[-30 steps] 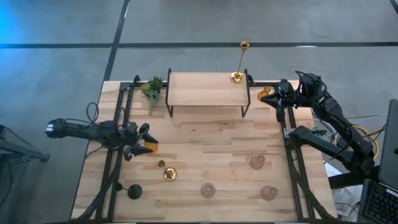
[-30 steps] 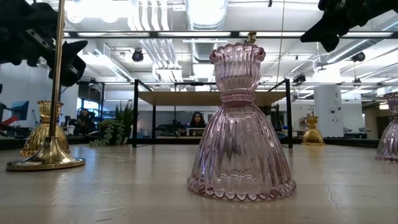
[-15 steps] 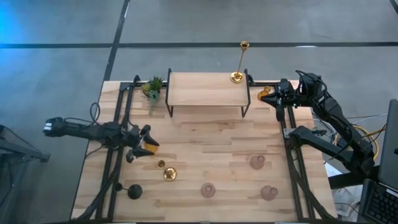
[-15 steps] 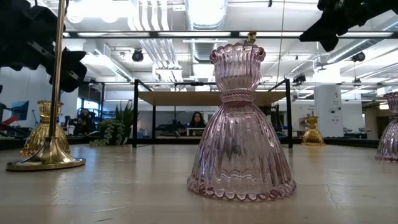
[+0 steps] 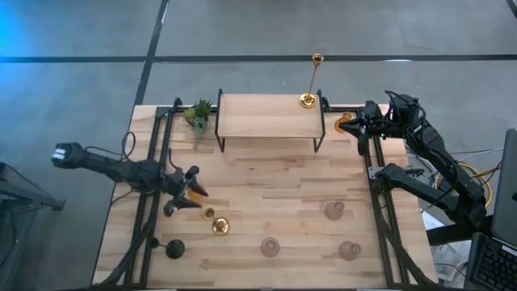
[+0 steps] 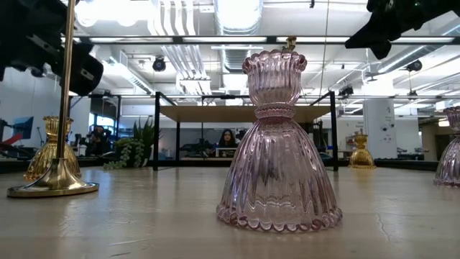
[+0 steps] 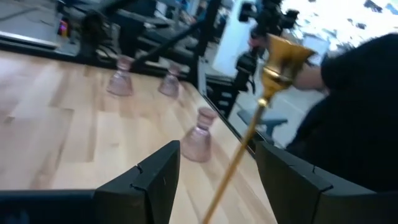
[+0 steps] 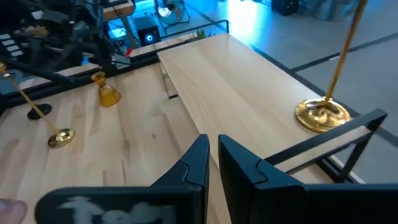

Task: Pick & Place candle stick holders
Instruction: Put the gold candle holder on the shelf

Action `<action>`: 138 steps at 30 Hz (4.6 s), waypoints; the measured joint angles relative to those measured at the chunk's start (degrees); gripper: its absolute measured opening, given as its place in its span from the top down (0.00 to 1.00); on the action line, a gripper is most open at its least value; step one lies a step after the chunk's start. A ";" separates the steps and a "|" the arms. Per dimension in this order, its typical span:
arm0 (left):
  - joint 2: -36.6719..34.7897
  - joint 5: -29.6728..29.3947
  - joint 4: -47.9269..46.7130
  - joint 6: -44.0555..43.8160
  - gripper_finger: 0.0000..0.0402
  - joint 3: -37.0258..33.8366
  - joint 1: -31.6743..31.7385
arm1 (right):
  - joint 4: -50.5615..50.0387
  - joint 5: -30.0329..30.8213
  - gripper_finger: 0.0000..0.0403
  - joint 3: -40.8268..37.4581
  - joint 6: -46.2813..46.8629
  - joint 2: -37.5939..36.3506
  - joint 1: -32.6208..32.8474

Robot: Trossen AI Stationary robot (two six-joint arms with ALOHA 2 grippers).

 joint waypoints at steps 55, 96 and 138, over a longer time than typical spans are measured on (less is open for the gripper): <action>28.65 -5.49 7.05 10.79 0.95 14.14 -6.86 | 2.79 2.59 0.93 0.02 -0.31 0.03 0.00; 44.14 -10.95 -31.62 21.61 0.95 69.57 40.18 | 2.79 4.90 0.93 0.02 -2.79 0.08 0.00; 51.59 -7.79 -23.18 15.65 0.95 67.75 60.25 | 2.77 4.84 0.93 0.02 -3.44 0.06 0.02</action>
